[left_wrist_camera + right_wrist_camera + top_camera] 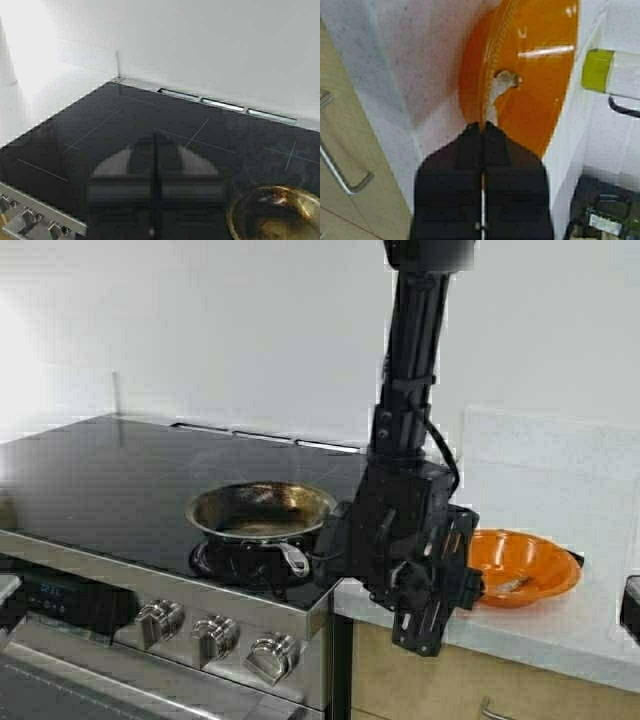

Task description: Add oil to the pan and cook the shrimp and serve it

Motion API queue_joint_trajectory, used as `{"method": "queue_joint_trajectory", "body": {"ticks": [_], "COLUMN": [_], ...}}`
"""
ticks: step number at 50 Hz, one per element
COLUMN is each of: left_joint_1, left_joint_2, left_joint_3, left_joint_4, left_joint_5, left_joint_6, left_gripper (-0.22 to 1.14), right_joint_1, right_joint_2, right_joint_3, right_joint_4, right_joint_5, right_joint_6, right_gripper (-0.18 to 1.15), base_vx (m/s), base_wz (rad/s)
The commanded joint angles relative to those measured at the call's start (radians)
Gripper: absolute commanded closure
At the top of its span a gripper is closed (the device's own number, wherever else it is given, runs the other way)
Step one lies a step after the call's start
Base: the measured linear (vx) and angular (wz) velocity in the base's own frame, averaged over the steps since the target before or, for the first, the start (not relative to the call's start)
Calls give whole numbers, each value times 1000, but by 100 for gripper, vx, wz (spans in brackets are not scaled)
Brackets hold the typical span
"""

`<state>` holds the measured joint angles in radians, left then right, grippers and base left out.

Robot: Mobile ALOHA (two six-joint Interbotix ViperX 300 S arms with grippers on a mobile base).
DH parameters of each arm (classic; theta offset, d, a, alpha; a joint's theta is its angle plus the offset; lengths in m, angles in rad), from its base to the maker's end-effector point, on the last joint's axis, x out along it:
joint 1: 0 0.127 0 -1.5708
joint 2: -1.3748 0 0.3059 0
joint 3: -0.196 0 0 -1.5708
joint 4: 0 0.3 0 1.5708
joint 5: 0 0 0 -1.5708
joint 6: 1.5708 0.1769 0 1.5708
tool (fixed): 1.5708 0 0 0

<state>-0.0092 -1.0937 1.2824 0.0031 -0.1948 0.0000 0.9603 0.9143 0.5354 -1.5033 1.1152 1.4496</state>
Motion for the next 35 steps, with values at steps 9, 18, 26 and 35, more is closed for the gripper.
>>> {"method": "queue_joint_trajectory", "body": {"ticks": [9, 18, 26, 35], "left_joint_1": [0, 0, 0, 0], "left_joint_2": [6, 6, 6, 6], "left_joint_3": [-12, -14, -14, -14], "left_joint_4": [2, 2, 2, 2], "left_joint_5": [-6, -5, -5, -5], "left_joint_6": [0, 0, 0, 0], "left_gripper": [89, 89, 89, 89], "right_joint_1": [8, 31, 51, 52], "right_joint_2": [-94, -219, -373, -529], "right_joint_3": [12, 5, -25, -78], "right_joint_4": [2, 6, 6, 8], "right_joint_5": [83, 66, 29, -100], "right_joint_6": [-21, -28, -32, -78], "right_gripper": [92, 92, 92, 92], "base_vx": [0, 0, 0, 0], "base_wz": [0, 0, 0, 0]}}
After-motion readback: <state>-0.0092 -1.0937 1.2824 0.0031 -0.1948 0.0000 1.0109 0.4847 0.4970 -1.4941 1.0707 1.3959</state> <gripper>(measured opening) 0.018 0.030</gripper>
